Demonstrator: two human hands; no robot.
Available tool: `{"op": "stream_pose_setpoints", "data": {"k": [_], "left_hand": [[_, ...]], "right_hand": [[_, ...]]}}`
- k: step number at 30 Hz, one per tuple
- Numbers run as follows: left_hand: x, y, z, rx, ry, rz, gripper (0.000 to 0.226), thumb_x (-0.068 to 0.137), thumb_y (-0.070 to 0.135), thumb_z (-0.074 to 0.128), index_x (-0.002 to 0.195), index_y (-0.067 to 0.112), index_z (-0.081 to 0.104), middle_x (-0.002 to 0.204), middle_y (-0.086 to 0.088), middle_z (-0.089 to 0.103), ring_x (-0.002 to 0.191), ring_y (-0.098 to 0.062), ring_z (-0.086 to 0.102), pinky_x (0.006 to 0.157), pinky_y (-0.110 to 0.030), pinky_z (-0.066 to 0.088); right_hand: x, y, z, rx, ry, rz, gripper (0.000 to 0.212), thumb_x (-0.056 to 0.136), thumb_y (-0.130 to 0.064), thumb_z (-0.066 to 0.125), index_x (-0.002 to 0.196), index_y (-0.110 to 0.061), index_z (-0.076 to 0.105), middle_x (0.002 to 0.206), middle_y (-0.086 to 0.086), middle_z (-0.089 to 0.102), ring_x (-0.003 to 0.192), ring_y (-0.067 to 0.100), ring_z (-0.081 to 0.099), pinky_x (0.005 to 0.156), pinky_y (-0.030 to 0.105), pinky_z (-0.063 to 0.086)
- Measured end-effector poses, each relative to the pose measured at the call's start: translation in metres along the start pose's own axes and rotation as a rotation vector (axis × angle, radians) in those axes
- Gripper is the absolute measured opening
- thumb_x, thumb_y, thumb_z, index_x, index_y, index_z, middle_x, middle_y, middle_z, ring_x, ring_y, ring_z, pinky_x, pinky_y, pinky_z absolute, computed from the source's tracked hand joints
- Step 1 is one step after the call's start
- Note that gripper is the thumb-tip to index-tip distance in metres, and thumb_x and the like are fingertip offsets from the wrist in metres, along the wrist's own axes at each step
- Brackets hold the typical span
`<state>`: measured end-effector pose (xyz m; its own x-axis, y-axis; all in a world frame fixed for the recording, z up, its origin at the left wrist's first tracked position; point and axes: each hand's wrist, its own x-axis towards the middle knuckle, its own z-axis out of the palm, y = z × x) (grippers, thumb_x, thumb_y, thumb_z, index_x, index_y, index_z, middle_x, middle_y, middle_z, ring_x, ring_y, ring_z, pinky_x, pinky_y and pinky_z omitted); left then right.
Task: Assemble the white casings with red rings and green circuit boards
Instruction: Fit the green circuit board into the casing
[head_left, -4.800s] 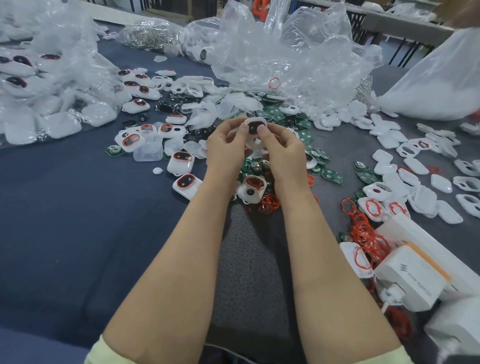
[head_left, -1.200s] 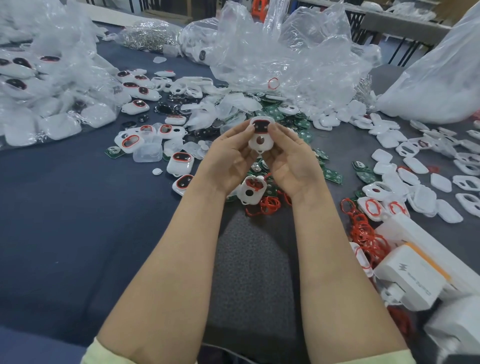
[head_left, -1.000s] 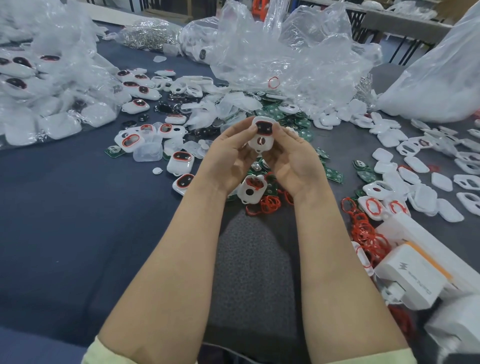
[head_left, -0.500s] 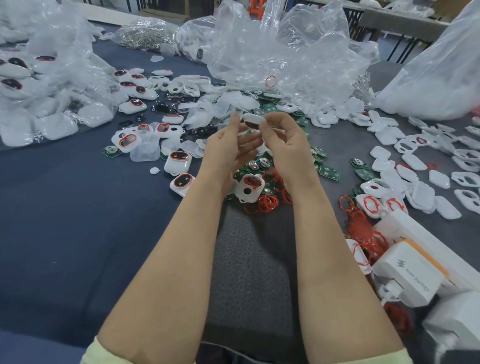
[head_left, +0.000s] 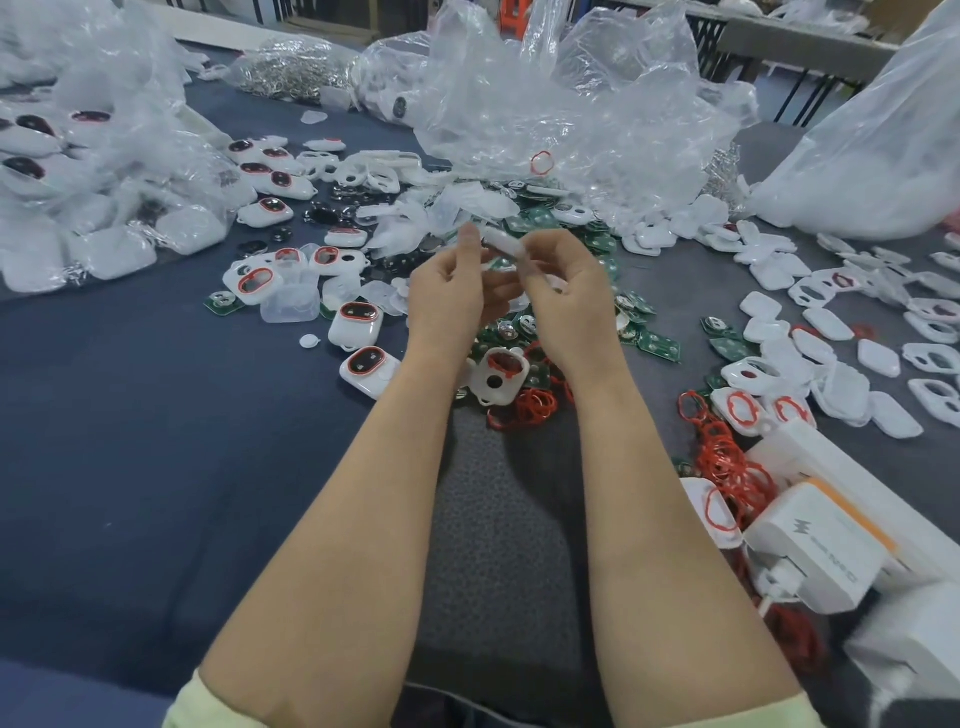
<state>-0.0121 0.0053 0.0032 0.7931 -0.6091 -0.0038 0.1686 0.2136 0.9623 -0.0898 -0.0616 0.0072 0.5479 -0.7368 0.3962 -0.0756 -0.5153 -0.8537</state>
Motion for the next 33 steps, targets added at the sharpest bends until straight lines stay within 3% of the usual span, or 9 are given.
{"op": "stream_pose_setpoints", "data": {"k": [5, 8, 11, 14, 17, 19, 23, 26, 33], "left_hand": [[-0.001, -0.002, 0.003, 0.126, -0.104, 0.078, 0.026, 0.099, 0.029, 0.051, 0.091, 0.011, 0.069, 0.099, -0.013, 0.072, 0.099, -0.024, 0.068, 0.093, -0.043, 0.054], [0.000, -0.003, 0.004, 0.132, -0.109, 0.070, 0.020, 0.098, 0.024, 0.053, 0.092, 0.012, 0.066, 0.090, -0.008, 0.069, 0.086, -0.019, 0.066, 0.083, -0.037, 0.055], [0.002, -0.005, 0.003, 0.083, -0.044, 0.048, 0.016, 0.100, 0.013, 0.047, 0.099, 0.003, 0.060, 0.089, -0.011, 0.066, 0.082, -0.019, 0.065, 0.078, -0.032, 0.057], [0.005, -0.005, 0.000, 0.107, 0.071, 0.032, 0.007, 0.099, 0.010, 0.049, 0.100, 0.006, 0.055, 0.086, -0.003, 0.065, 0.073, -0.012, 0.067, 0.070, -0.024, 0.057], [0.007, -0.006, -0.003, 0.186, 0.137, 0.070, 0.007, 0.097, 0.011, 0.051, 0.101, 0.007, 0.055, 0.095, -0.009, 0.068, 0.082, -0.019, 0.069, 0.078, -0.034, 0.058], [0.008, -0.005, -0.003, 0.225, 0.141, 0.080, 0.014, 0.097, 0.012, 0.051, 0.106, 0.004, 0.058, 0.104, -0.015, 0.068, 0.096, -0.028, 0.067, 0.089, -0.045, 0.054], [0.006, -0.005, -0.003, 0.257, 0.121, 0.107, 0.016, 0.097, 0.010, 0.050, 0.108, 0.008, 0.061, 0.099, -0.009, 0.068, 0.098, -0.026, 0.066, 0.092, -0.046, 0.052], [0.007, -0.005, -0.002, 0.262, 0.129, 0.114, 0.017, 0.096, 0.009, 0.050, 0.108, 0.005, 0.063, 0.096, -0.009, 0.068, 0.095, -0.024, 0.066, 0.091, -0.044, 0.053], [0.008, -0.005, -0.002, 0.266, 0.140, 0.081, 0.018, 0.095, 0.010, 0.050, 0.105, 0.003, 0.064, 0.100, -0.013, 0.069, 0.095, -0.028, 0.066, 0.089, -0.046, 0.054]], "right_hand": [[-0.003, -0.001, 0.004, -0.183, 0.043, -0.097, 0.013, 0.091, -0.016, 0.062, 0.102, -0.014, 0.069, 0.095, 0.005, 0.067, 0.083, 0.012, 0.062, 0.072, 0.018, 0.048], [-0.004, -0.004, 0.005, -0.203, 0.035, -0.094, 0.020, 0.090, -0.012, 0.060, 0.107, -0.013, 0.071, 0.093, 0.006, 0.068, 0.084, 0.015, 0.062, 0.074, 0.016, 0.047], [-0.003, -0.009, 0.003, -0.062, 0.005, 0.019, 0.020, 0.090, -0.006, 0.056, 0.102, -0.013, 0.070, 0.095, 0.003, 0.072, 0.087, 0.014, 0.067, 0.082, 0.029, 0.054], [0.000, -0.012, -0.008, 0.094, 0.069, 0.153, 0.016, 0.089, -0.003, 0.056, 0.092, -0.017, 0.064, 0.086, 0.001, 0.068, 0.070, 0.009, 0.065, 0.069, 0.024, 0.054], [0.002, -0.010, -0.021, -0.252, -0.067, 0.197, 0.015, 0.085, -0.008, 0.062, 0.084, -0.022, 0.066, 0.074, -0.010, 0.061, 0.065, 0.001, 0.057, 0.059, 0.011, 0.044], [0.001, -0.011, -0.025, -0.465, -0.244, 0.243, 0.016, 0.083, -0.009, 0.064, 0.083, -0.023, 0.070, 0.069, -0.014, 0.055, 0.068, 0.004, 0.054, 0.063, 0.017, 0.041], [-0.001, -0.014, -0.021, -0.631, -0.461, 0.302, 0.015, 0.086, -0.011, 0.066, 0.084, -0.026, 0.064, 0.083, -0.001, 0.057, 0.081, 0.018, 0.055, 0.070, 0.024, 0.039], [-0.002, -0.014, -0.017, -0.701, -0.503, 0.292, 0.008, 0.087, -0.019, 0.068, 0.093, -0.021, 0.065, 0.088, 0.000, 0.056, 0.086, 0.019, 0.055, 0.071, 0.026, 0.039], [-0.004, -0.009, -0.011, -0.724, -0.420, 0.280, 0.027, 0.086, -0.023, 0.069, 0.106, -0.005, 0.064, 0.109, 0.013, 0.065, 0.102, 0.028, 0.060, 0.084, 0.034, 0.051]]}}
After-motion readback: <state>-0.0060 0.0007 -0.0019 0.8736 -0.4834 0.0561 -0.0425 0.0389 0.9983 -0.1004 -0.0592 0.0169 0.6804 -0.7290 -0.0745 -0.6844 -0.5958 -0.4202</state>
